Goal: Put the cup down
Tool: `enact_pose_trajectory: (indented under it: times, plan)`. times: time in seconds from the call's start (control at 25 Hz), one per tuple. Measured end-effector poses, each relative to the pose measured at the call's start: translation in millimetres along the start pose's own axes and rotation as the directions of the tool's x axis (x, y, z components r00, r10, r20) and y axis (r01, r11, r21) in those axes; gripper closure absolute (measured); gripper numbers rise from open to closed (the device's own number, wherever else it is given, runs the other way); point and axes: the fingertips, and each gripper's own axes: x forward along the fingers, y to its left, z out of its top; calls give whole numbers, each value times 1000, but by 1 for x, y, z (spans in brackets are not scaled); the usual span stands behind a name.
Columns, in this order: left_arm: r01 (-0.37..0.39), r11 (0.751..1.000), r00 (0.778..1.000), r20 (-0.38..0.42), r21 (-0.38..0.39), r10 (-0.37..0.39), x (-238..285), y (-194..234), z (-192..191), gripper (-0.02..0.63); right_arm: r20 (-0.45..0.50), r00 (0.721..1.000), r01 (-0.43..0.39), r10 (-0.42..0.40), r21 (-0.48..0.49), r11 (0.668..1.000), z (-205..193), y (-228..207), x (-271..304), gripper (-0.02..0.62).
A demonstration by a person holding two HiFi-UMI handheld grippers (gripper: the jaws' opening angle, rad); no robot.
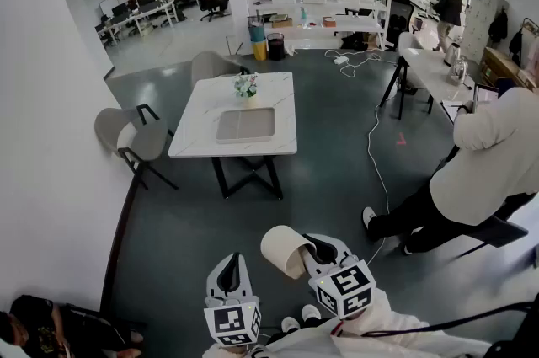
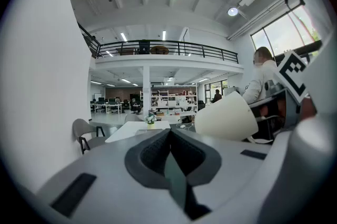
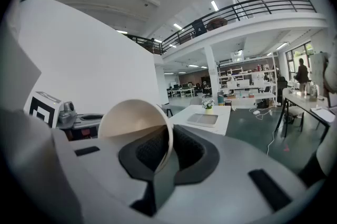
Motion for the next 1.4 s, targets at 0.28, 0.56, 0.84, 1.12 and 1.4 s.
enact_pose_trajectory:
  times: [0.28,0.56,0.84,1.12,1.4]
  plan:
    - [10,1000,1000,3,-2,-10,3,-16,-2,595,3,1000,7,-7,3,1000,-7,-13,-9,561]
    - [18,1000,1000,-8,-1,-18,15,-22,0,595,19,1000,14,-14,26,1000,-1,-26,-9,561]
    - [18,1000,1000,-16,-4,-19,32,-31,-1,596,8,1000,4,-4,20,1000,-1,-43,-4,561]
    - [-4,1000,1000,-19,-4,4,46,-42,4,596,14,1000,-19,19,11,1000,6,-64,-2,561]
    - [-29,1000,999,14,12,29,63,-31,19,596,33,999,-34,34,3,999,15,-74,13,561]
